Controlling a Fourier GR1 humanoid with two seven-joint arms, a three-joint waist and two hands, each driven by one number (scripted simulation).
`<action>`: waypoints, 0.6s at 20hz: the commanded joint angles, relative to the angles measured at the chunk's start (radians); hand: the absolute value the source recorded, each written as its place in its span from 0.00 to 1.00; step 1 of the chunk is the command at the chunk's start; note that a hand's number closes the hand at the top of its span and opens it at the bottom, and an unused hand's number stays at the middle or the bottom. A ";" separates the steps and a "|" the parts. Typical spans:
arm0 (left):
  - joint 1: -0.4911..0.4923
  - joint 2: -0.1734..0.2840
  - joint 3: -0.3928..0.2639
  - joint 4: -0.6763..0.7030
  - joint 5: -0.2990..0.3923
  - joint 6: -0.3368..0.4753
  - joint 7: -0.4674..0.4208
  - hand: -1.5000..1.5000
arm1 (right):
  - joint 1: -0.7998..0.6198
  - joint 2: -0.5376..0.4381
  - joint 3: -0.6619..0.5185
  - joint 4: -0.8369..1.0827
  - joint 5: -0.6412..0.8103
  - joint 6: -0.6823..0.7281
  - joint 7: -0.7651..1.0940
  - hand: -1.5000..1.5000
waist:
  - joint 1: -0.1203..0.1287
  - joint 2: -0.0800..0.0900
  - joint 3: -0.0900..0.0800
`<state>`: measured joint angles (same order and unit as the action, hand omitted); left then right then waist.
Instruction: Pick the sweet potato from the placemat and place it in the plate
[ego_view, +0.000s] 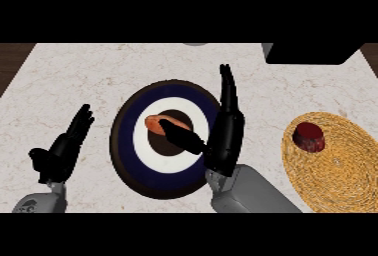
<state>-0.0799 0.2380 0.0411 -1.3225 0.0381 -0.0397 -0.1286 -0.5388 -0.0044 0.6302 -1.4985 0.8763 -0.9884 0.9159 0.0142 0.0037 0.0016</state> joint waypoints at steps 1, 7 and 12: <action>0.004 -0.010 0.005 0.001 -0.005 0.017 -0.006 0.50 | 0.141 -0.005 0.011 -0.122 -0.095 -0.195 -0.070 0.00 | -0.016 -0.001 0.001; -0.006 0.005 0.003 -0.027 0.000 -0.006 0.031 0.50 | 0.348 -0.259 0.105 -0.285 -0.393 -0.322 -0.363 0.00 | -0.008 0.002 0.002; 0.031 -0.013 -0.001 -0.022 -0.004 -0.006 -0.007 0.50 | 0.441 -0.438 0.167 -0.400 -0.621 -0.325 -0.593 0.00 | -0.002 0.001 0.004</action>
<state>-0.0619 0.2259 0.0411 -1.3326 0.0321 -0.0384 -0.1359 -0.1552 -0.3374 0.7483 -1.8518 0.4183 -1.2323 0.4794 0.0052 0.0046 0.0048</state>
